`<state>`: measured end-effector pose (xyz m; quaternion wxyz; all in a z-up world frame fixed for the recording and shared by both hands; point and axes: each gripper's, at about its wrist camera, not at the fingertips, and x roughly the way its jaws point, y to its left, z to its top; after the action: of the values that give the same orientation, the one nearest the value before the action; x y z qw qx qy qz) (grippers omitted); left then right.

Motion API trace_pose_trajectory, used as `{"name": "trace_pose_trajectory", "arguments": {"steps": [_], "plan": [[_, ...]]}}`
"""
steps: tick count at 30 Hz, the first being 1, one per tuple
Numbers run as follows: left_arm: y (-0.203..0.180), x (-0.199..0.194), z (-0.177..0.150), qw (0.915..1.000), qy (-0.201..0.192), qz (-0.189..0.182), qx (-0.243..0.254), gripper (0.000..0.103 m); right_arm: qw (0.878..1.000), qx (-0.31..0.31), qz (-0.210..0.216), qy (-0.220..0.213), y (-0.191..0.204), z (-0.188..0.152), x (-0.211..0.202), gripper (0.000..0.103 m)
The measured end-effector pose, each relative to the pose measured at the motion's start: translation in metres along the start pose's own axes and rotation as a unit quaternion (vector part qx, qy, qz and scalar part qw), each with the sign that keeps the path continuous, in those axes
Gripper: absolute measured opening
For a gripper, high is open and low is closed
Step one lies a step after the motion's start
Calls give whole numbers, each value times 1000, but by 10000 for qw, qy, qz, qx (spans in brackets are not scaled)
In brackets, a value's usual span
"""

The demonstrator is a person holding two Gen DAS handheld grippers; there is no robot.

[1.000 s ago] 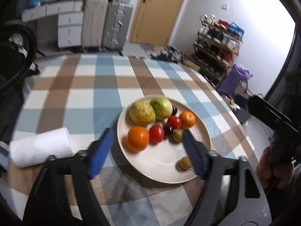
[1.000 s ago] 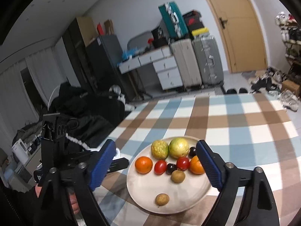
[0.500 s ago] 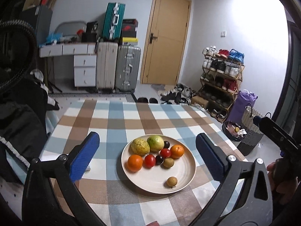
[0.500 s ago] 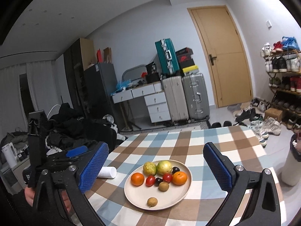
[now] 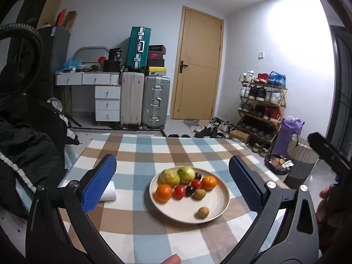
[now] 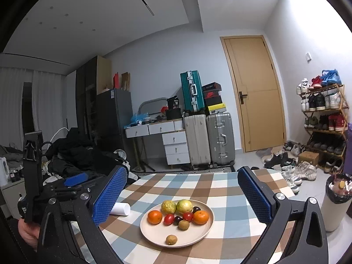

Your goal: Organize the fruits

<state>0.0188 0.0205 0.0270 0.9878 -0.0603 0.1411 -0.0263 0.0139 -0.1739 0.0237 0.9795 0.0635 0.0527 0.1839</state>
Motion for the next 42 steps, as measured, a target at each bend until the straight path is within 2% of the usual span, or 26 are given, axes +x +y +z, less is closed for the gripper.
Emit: {"name": "trace_pose_trajectory", "arguments": {"steps": [8,19,22,28,32,42], "plan": [[22,14,-38,9987,59,403,-290,102,9992,-309,-222,140,7,-31,4,103],[30,47,-76,9970,223,716,166,102,9962,-363,-493,617,-6,-71,29,103],[28,51,-78,9970,203,702,245,102,9953,-453,-547,660,-6,-77,32,103],[23,54,-79,9971,194,601,422,102,9916,-531,-566,1032,-6,-86,50,103],[22,55,-79,9971,188,636,365,102,9881,-626,-530,1304,-4,-92,63,103],[19,58,-81,9972,165,627,378,102,9895,-651,-495,1195,-2,-93,57,103]]}}
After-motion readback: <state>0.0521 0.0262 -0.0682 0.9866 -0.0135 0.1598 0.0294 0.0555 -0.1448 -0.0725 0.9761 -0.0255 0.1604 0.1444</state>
